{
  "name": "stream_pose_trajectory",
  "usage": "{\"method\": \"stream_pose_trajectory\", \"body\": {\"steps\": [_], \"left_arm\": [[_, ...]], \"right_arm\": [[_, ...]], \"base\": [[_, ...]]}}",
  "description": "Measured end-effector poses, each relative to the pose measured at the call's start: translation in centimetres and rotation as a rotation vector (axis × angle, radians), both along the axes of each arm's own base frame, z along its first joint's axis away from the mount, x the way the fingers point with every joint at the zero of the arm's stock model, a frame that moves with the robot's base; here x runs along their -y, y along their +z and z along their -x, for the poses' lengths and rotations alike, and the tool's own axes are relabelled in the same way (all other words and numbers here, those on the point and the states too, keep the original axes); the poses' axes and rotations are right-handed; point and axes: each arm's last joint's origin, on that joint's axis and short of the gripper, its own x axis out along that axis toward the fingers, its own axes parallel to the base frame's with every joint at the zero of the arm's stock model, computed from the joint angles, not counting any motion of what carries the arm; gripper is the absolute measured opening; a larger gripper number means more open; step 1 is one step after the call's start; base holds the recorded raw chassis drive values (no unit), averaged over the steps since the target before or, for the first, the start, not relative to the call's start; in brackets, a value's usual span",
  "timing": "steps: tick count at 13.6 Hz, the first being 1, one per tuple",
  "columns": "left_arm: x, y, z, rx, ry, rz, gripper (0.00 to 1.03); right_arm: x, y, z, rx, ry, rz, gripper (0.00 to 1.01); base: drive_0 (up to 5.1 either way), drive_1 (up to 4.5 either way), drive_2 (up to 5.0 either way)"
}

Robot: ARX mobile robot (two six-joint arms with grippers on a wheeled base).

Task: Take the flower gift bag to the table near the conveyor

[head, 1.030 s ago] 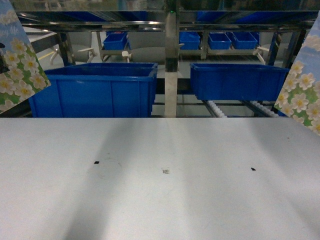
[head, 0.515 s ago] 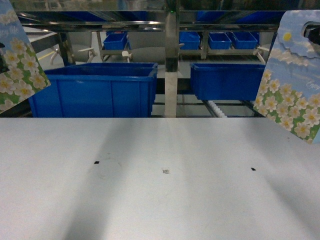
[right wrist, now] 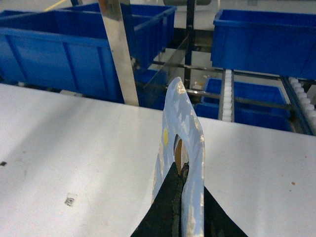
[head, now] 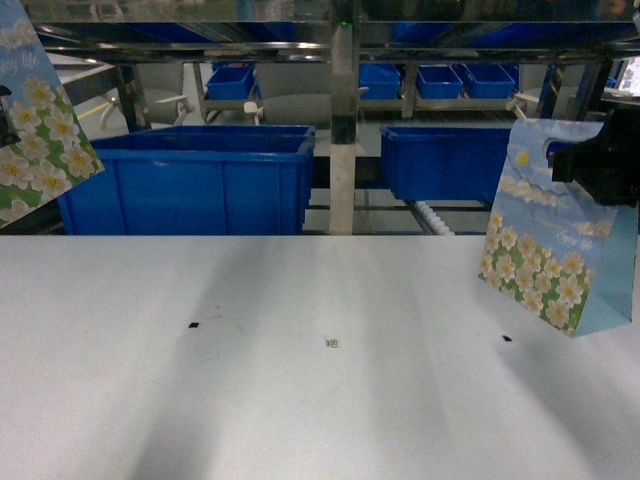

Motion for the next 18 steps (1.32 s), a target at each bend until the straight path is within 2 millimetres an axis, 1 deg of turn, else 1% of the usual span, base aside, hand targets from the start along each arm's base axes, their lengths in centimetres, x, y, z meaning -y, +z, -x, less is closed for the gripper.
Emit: {"method": "stream_pose_trajectory", "body": {"steps": [1, 2, 4, 6, 8, 11, 15, 16, 18], "left_arm": [[0.0, 0.0, 0.0, 0.000, 0.000, 0.000, 0.02], [0.0, 0.0, 0.0, 0.000, 0.000, 0.000, 0.02], [0.0, 0.0, 0.0, 0.000, 0.000, 0.000, 0.02], [0.0, 0.0, 0.0, 0.000, 0.000, 0.000, 0.02], [0.0, 0.0, 0.0, 0.000, 0.000, 0.000, 0.02], [0.0, 0.0, 0.0, 0.000, 0.000, 0.000, 0.02], [0.0, 0.0, 0.0, 0.000, 0.000, 0.000, 0.02], [0.0, 0.0, 0.0, 0.000, 0.000, 0.000, 0.02], [0.0, 0.0, 0.0, 0.000, 0.000, 0.000, 0.02]], "right_arm": [[0.5, -1.0, -0.4, -0.022, -0.009, 0.019, 0.02], [1.4, -1.9, -0.7, -0.040, -0.033, 0.033, 0.02], [2.8, -2.7, -1.3, -0.054, -0.069, 0.049, 0.02], [3.2, -3.5, -1.7, -0.065, -0.076, 0.052, 0.02], [3.2, -4.5, -2.0, -0.076, -0.066, 0.055, 0.02], [3.2, -5.2, -2.7, -0.074, -0.070, 0.058, 0.02], [1.2, -5.5, -3.6, -0.039, -0.049, 0.056, 0.02], [0.8, -5.9, -3.9, -0.043, -0.040, 0.056, 0.02], [0.8, -7.0, -4.0, -0.071, -0.047, 0.063, 0.02]], "base": [[0.0, 0.00, 0.0], [0.0, 0.00, 0.0], [0.0, 0.00, 0.0], [0.0, 0.00, 0.0], [0.0, 0.00, 0.0], [0.0, 0.00, 0.0], [0.0, 0.00, 0.0], [0.0, 0.00, 0.0], [0.0, 0.00, 0.0]]}}
